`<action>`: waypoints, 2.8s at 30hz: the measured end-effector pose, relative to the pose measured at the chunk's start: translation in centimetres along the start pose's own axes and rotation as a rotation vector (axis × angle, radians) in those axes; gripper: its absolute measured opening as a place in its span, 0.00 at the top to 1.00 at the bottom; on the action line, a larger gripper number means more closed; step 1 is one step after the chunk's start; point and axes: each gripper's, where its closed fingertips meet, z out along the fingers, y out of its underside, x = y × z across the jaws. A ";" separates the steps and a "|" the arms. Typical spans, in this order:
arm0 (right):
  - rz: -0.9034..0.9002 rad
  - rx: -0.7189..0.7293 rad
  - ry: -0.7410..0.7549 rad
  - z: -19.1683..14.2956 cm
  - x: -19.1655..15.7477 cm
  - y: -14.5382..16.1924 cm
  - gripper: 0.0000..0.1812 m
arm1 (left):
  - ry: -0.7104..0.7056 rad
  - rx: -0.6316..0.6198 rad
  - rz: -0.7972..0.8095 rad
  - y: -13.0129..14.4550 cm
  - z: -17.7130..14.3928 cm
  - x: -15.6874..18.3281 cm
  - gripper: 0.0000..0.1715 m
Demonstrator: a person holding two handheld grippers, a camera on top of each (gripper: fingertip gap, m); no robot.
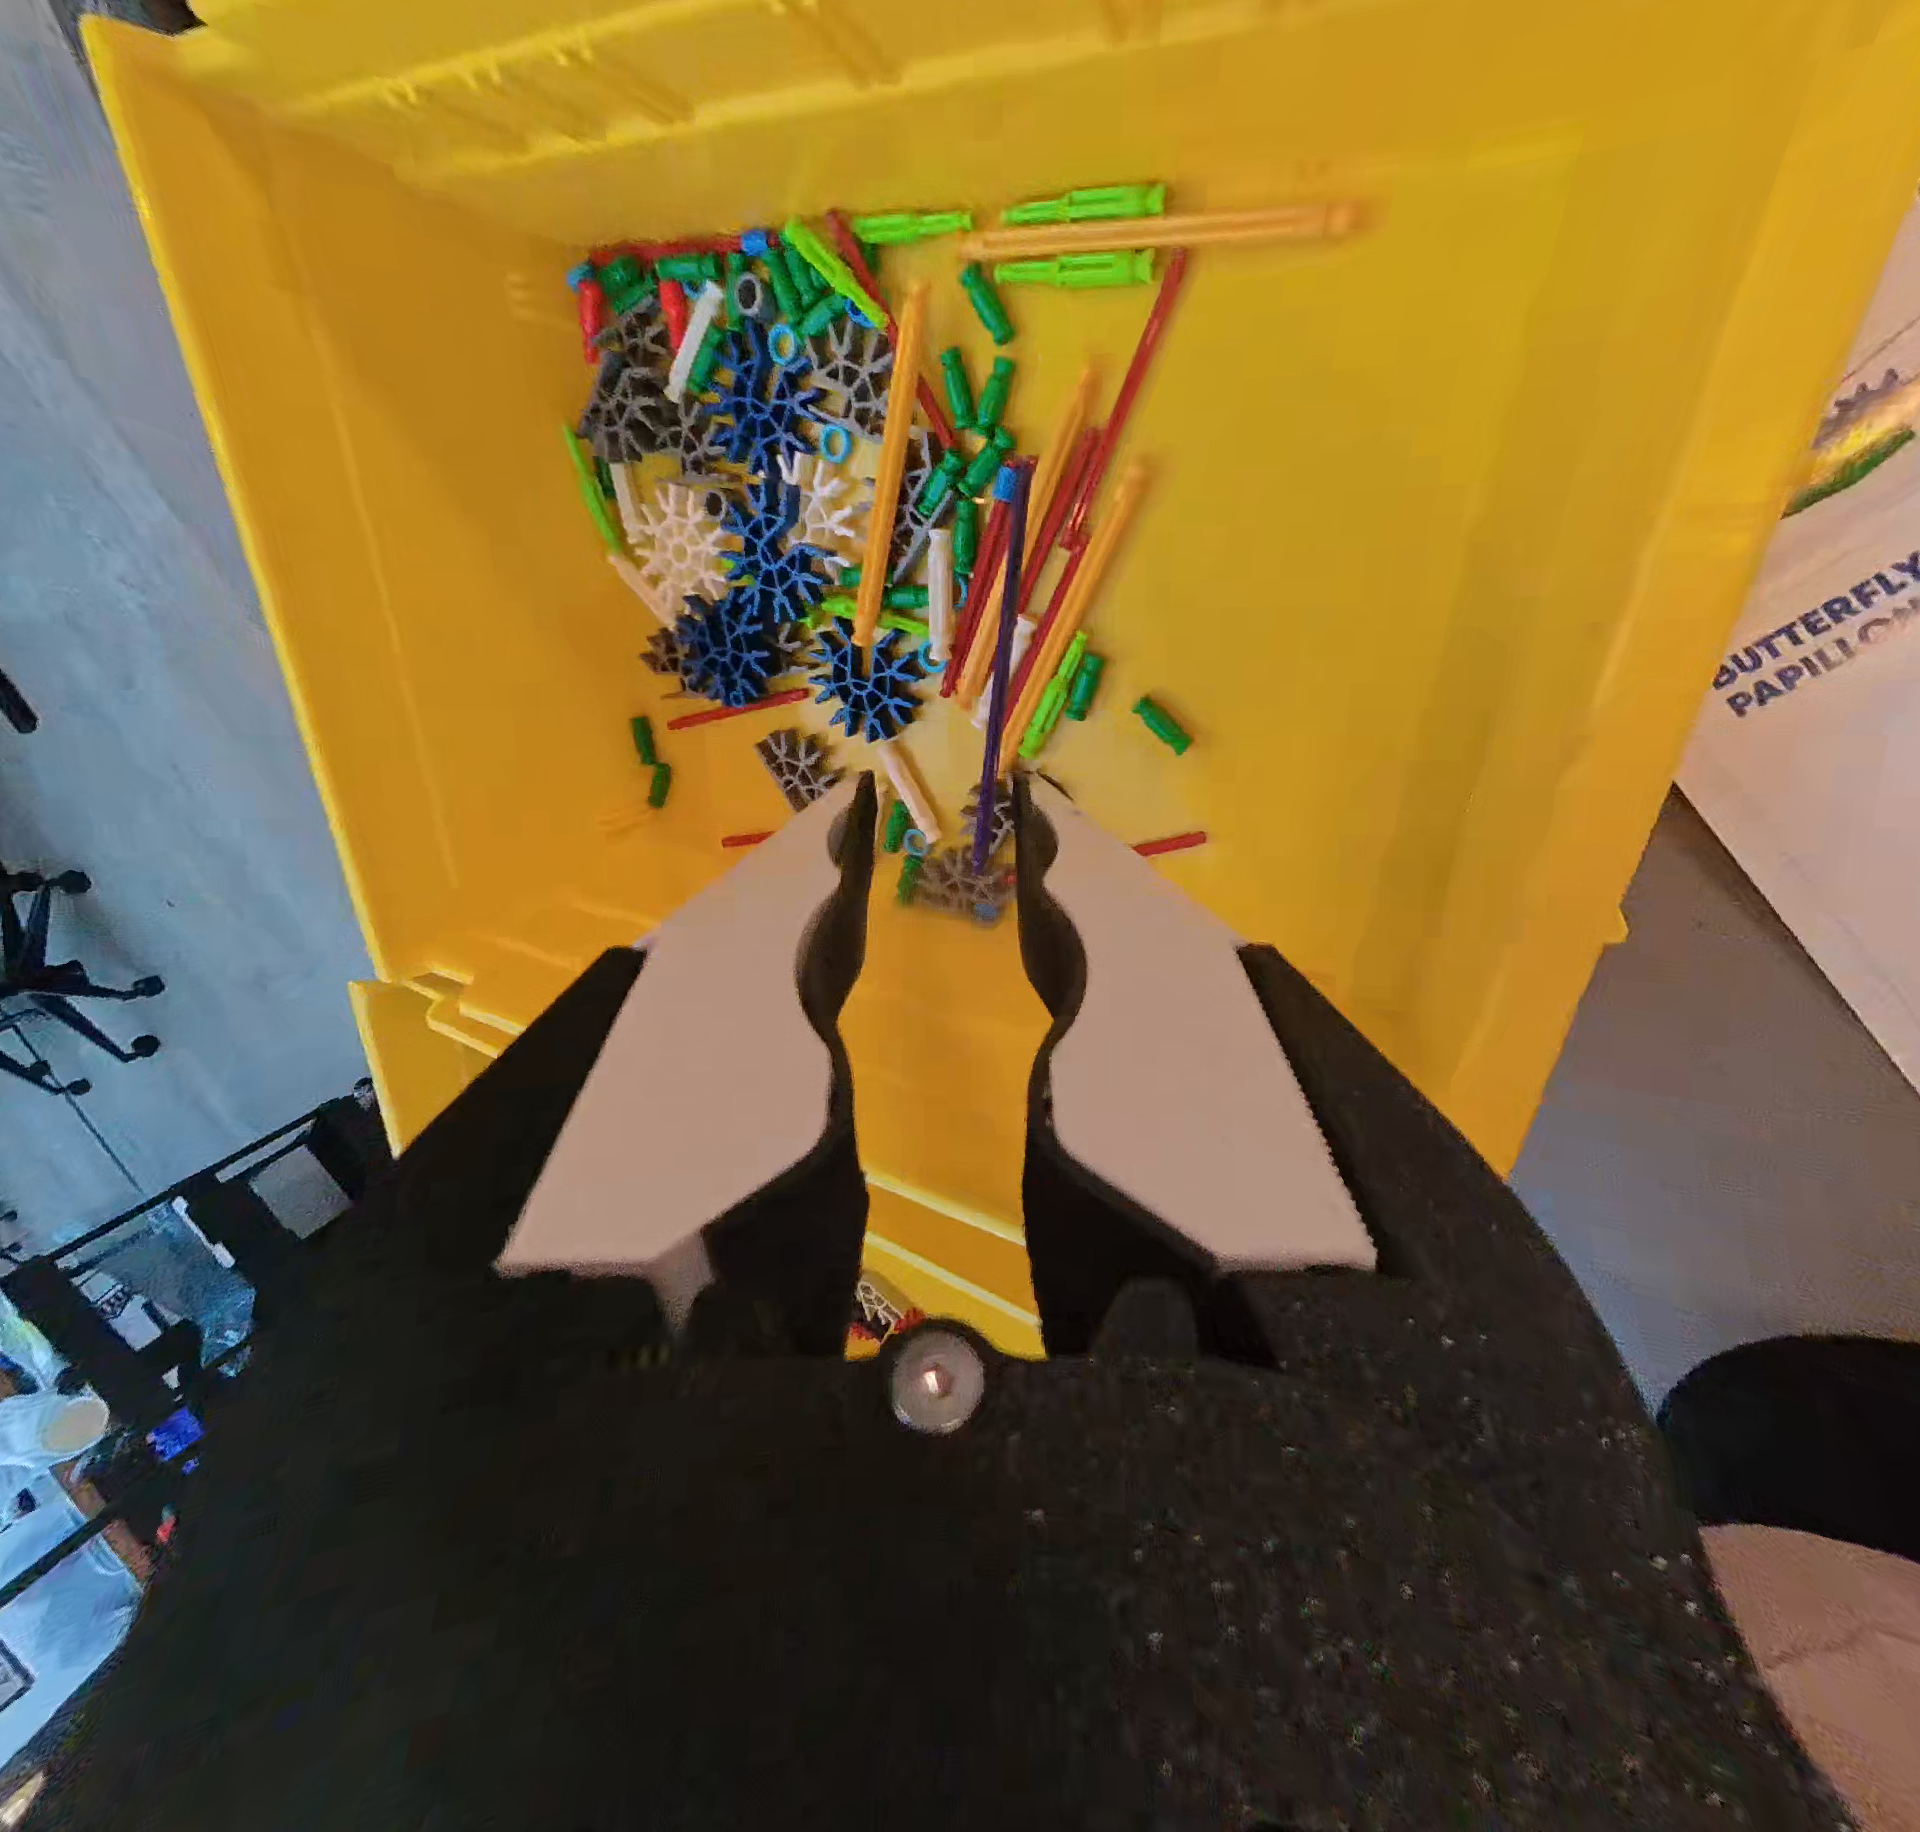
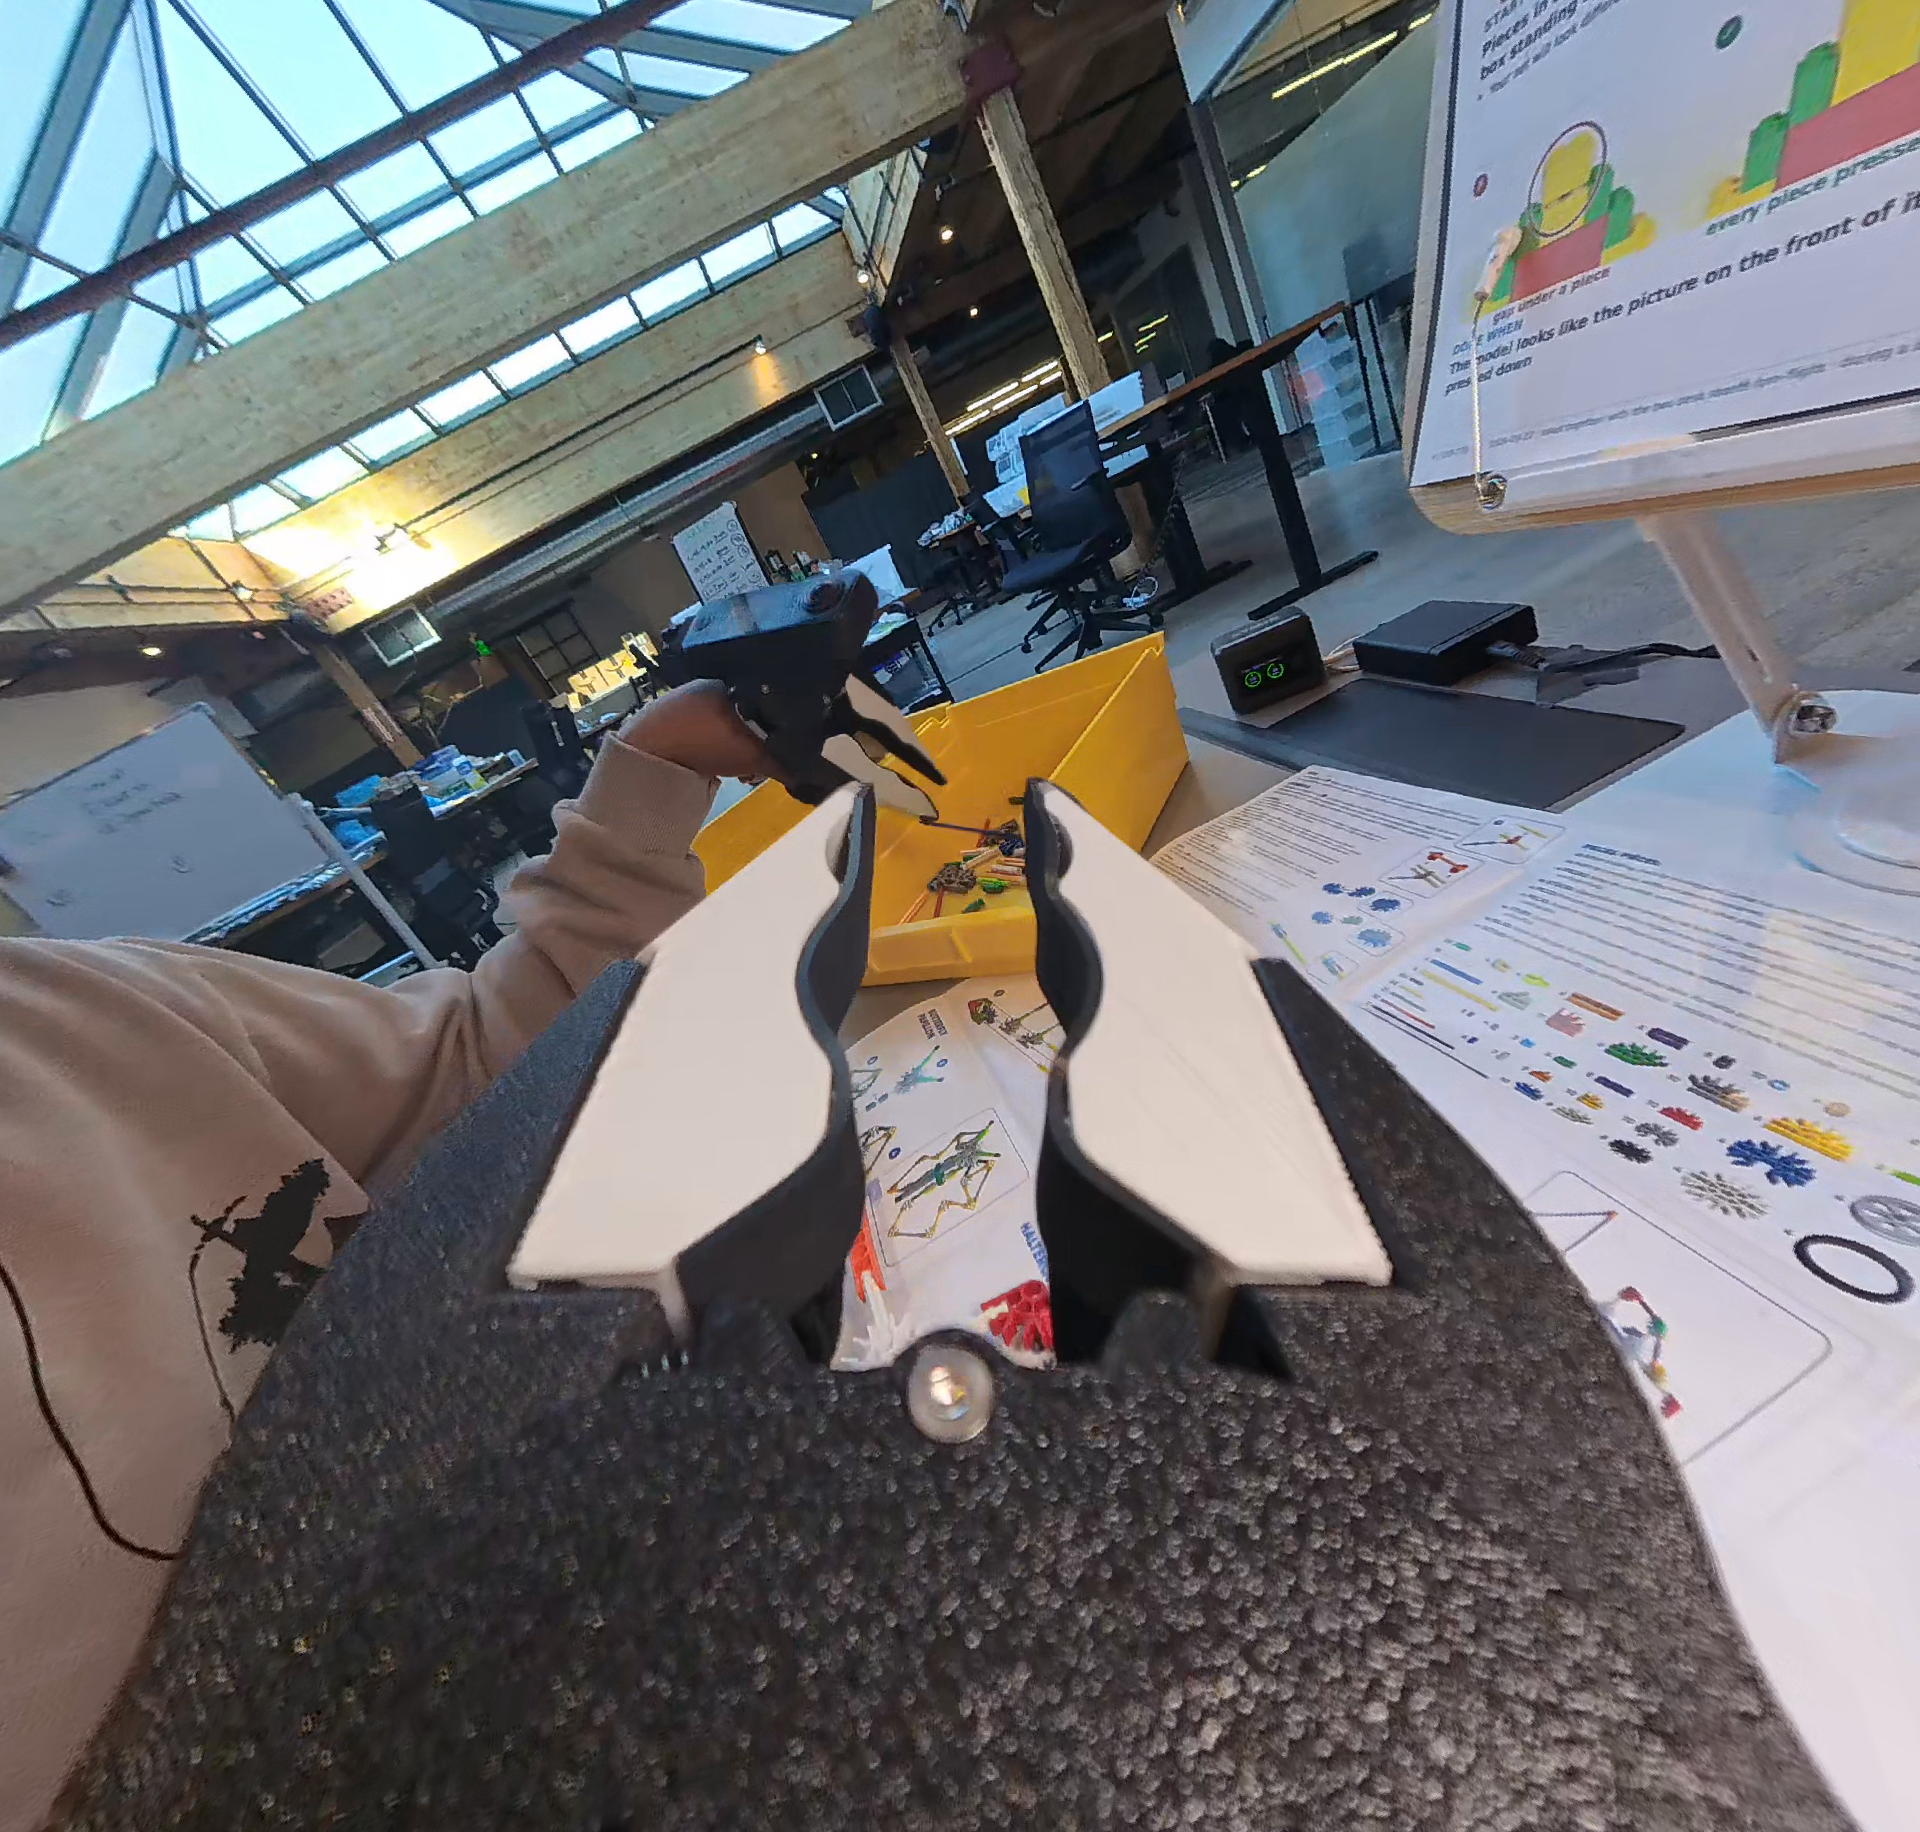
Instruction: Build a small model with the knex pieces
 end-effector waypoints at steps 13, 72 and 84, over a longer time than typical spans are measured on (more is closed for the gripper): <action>0.022 -0.021 0.040 0.0 1.5 0.9 0.85 | 0.353 0.793 0.182 -19.3 -7.7 15.8 0.88; 0.142 0.171 0.085 -4.0 3.8 -3.4 0.88 | 0.453 -0.186 0.069 3.6 7.5 0.4 1.00; 0.141 0.184 0.082 -4.3 3.7 -3.8 0.88 | 0.371 0.028 -0.059 3.3 -0.1 -4.3 1.00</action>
